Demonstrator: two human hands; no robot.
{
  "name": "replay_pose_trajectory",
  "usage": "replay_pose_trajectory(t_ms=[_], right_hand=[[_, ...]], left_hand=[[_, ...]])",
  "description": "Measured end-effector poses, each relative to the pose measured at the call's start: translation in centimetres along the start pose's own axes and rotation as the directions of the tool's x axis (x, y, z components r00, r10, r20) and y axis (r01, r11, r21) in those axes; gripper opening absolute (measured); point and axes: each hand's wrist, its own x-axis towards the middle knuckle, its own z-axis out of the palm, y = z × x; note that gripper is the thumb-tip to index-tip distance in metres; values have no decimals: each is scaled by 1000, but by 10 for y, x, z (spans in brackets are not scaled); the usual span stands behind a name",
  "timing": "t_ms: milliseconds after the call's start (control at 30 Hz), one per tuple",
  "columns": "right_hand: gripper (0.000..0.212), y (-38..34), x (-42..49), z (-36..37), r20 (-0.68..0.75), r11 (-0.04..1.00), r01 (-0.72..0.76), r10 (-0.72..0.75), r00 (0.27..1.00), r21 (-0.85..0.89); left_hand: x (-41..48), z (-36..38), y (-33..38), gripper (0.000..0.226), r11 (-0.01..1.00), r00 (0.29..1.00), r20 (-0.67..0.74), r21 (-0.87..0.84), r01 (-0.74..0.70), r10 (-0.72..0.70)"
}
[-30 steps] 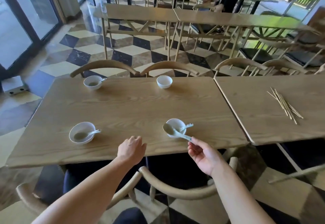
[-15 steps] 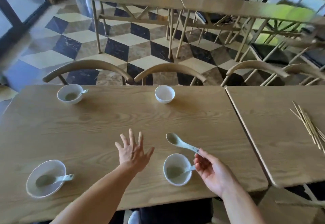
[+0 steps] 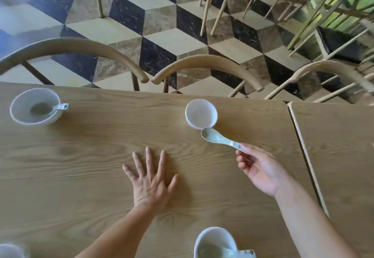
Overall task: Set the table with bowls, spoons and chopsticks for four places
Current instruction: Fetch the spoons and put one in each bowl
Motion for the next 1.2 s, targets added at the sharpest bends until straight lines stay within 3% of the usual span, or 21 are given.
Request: replay_pose_trajectory(t_ms=[467, 667, 967, 1067, 1200], right_hand=[[2, -38, 107, 35, 44, 991, -67, 73, 996, -113], [6, -50, 129, 39, -18, 978, -46, 44, 999, -204], [7, -43, 133, 37, -94, 971, -8, -15, 995, -238], [13, -39, 120, 23, -140, 955, -10, -33, 990, -296], [6, -23, 88, -15, -179, 912, -9, -71, 981, -410]], left_hand=[[2, 10, -2, 88, 1000, 997, -74, -12, -1, 0], [5, 12, -3, 92, 1000, 998, -66, -12, 8, -9], [2, 10, -2, 90, 1000, 995, -99, 15, 16, -15], [1, 10, -1, 89, 999, 994, -106, 39, 13, -9], [0, 6, -1, 88, 999, 998, -66, 32, 12, -9]])
